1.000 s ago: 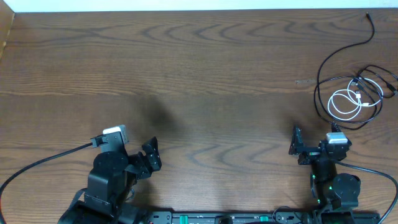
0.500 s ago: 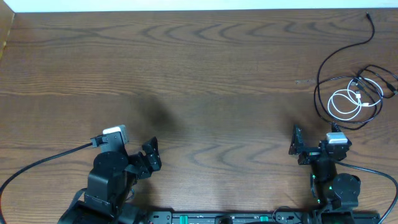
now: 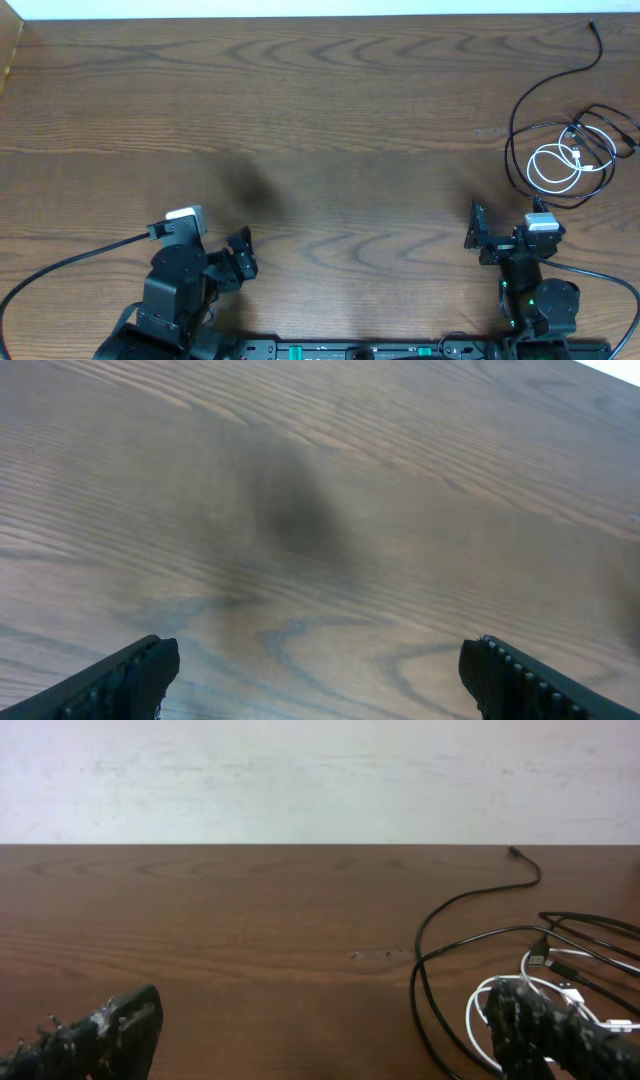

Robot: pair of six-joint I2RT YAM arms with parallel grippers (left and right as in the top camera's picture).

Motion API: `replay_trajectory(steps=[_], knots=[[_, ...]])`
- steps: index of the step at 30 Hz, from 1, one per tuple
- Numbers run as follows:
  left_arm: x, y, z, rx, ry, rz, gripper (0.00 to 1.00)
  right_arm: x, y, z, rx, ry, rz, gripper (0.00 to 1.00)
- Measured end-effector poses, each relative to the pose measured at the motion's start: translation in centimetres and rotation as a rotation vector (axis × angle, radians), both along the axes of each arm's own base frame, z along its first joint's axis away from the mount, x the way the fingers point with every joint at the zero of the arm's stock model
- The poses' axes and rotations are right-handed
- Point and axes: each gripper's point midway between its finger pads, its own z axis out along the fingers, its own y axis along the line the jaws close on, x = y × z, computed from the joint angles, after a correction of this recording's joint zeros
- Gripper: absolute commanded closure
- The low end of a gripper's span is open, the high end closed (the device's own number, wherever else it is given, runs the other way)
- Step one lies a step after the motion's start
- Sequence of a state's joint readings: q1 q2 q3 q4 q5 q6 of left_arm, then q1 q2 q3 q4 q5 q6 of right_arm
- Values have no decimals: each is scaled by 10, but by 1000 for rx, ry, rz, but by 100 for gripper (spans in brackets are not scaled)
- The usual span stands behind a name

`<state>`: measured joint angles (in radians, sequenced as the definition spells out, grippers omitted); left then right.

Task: Untangle cables

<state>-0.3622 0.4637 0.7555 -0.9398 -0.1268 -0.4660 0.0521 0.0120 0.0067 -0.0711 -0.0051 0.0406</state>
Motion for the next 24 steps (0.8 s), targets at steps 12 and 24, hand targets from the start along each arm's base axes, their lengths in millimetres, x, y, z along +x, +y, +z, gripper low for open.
replay_trajectory(steps=[12, 24], knots=[[15, 45, 30, 116, -253, 119, 5, 0, 0, 0, 0, 0, 0, 1], [46, 53, 24, 150, -634, 149, 5, 0, 0, 0, 0, 0, 0, 1]])
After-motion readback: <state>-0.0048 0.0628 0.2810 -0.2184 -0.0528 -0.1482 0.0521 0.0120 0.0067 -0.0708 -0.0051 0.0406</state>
